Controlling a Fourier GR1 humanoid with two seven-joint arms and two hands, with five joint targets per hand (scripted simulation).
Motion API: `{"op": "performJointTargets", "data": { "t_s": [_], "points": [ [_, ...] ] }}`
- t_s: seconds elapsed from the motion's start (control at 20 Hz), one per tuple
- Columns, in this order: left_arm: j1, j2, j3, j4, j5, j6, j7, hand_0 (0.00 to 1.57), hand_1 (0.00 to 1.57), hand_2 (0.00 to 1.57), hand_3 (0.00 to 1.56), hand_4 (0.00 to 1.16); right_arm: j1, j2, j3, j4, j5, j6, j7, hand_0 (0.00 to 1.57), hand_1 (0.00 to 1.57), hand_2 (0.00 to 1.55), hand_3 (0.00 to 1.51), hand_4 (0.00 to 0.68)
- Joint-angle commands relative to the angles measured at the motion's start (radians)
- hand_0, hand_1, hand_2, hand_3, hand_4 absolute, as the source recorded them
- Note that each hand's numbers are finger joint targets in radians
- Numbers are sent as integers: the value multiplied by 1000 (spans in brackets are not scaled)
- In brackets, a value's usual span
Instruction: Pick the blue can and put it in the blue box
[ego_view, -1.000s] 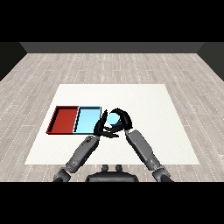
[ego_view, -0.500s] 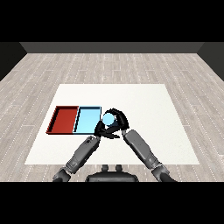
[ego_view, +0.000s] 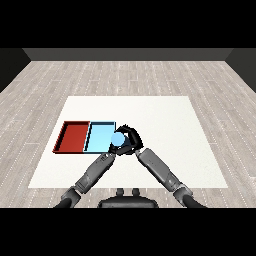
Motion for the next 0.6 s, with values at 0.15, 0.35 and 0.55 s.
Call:
{"op": "performJointTargets", "data": {
  "t_s": [0.15, 0.35, 0.55],
  "points": [
    [-74, 14, -57, 83, -183, 102, 71, 210, 210, 304, 0, 298, 1, 6, 102, 32, -31, -55, -64, 1453, 1453, 1464, 1397, 599],
    [41, -19, 16, -43, -14, 89, -3, 454, 454, 646, 348, 718, -96, 6, 125, 65, -130, -101, -47, 1455, 1455, 1453, 1396, 598],
    [4, -19, -21, 74, 29, 135, -70, 812, 812, 853, 715, 689, -58, 6, 101, 56, -110, -64, -66, 1443, 1443, 1453, 1393, 602]
  ]
}}
